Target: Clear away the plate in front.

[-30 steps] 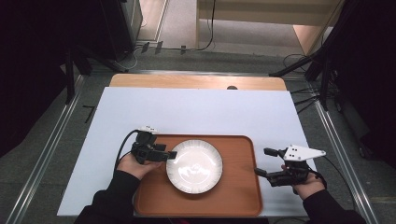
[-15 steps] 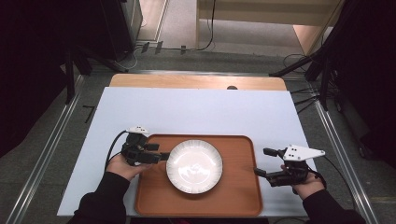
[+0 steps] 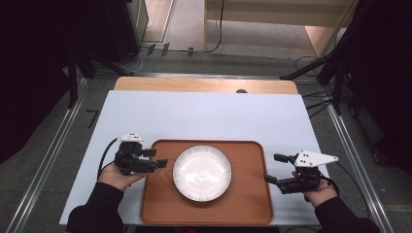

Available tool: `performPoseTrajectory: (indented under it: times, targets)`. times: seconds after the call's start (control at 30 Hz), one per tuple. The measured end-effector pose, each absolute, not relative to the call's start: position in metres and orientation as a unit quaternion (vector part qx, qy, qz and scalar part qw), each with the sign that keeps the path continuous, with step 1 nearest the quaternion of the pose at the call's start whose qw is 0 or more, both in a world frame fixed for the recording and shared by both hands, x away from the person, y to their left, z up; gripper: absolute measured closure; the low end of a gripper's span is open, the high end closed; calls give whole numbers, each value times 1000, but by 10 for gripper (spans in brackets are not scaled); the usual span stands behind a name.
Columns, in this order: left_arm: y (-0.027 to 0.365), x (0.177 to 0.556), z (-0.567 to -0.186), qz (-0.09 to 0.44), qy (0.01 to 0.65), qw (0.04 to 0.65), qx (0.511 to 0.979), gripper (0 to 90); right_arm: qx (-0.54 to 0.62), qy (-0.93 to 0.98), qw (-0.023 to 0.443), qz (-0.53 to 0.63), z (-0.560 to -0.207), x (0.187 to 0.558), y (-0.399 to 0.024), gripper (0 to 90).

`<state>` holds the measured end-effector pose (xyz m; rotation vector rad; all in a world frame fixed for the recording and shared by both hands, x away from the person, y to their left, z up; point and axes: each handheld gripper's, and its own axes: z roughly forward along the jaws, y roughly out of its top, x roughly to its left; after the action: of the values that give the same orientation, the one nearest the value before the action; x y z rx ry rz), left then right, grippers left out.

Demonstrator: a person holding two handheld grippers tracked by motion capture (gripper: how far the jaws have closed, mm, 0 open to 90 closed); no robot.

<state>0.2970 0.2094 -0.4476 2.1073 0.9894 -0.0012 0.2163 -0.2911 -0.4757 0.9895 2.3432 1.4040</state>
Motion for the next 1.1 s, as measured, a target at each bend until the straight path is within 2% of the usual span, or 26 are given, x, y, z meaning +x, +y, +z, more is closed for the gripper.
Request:
performPoseTrajectory:
  times: [0.37, 0.83, 0.9, 1.1]
  targets:
    - [230, 291, -448, 39, 361, 387, 847, 278, 335, 799, 120, 485, -475, 217, -292, 178]
    - [258, 287, -450, 59, 374, 402, 834, 246, 336, 801, 120, 481, -475, 218, -292, 178]
    - [263, 286, -450, 84, 376, 403, 830, 249, 336, 801, 121, 481, -476, 218, -292, 178]
    - [275, 285, -450, 103, 382, 404, 824, 236, 336, 801, 120, 481, -475, 218, -292, 178]
